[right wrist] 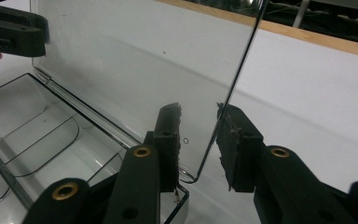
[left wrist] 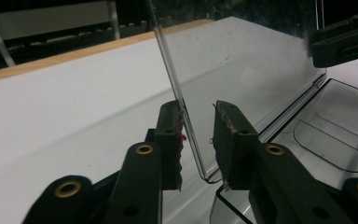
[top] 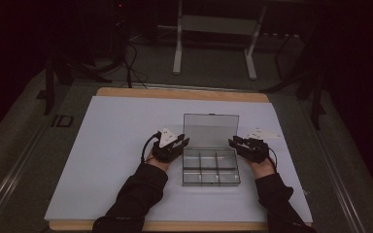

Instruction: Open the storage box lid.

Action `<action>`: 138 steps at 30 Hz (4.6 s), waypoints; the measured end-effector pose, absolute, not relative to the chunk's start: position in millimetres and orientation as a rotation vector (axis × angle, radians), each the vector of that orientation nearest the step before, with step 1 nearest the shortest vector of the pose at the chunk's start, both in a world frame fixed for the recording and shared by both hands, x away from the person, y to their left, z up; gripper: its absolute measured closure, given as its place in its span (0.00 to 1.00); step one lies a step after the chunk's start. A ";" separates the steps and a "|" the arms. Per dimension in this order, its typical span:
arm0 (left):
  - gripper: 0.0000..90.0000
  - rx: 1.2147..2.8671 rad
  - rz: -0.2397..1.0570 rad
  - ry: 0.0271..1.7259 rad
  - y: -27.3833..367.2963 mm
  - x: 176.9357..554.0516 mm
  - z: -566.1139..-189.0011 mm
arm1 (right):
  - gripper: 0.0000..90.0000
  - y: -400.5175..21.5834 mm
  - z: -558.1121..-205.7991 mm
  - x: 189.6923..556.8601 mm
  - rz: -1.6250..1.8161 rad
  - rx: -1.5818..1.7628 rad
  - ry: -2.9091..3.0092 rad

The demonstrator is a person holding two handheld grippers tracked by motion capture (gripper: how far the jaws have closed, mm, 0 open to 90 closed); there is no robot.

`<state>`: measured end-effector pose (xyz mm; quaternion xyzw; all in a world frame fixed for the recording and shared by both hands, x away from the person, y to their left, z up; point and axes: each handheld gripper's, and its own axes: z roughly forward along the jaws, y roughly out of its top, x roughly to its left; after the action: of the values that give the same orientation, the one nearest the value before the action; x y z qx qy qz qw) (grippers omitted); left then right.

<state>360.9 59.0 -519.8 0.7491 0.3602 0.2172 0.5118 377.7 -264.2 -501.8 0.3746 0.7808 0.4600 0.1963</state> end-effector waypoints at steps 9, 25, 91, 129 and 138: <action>0.76 1.810 0.521 0.893 55.7 363.5 -520.4 | 0.73 -263.1 -505.0 379.6 1.288 1.087 2.195; 0.66 1.804 0.484 0.949 52.9 368.7 -524.4 | 0.68 -261.3 -508.2 380.6 1.249 1.116 2.206; 0.05 1.950 0.228 0.724 57.4 334.5 -498.4 | 0.17 -278.4 -490.0 351.3 1.213 0.958 2.335; 0.04 2.008 0.308 0.821 110.5 285.5 -525.3 | 0.17 -328.8 -516.8 308.7 1.160 1.031 2.295; 0.04 2.016 0.329 0.843 120.3 278.3 -530.8 | 0.16 -341.5 -524.8 300.2 1.130 1.059 2.267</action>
<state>278.3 120.3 -530.8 0.8151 0.3408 0.1330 0.4491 300.2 -341.5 -524.8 0.3782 0.8096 0.4036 0.1967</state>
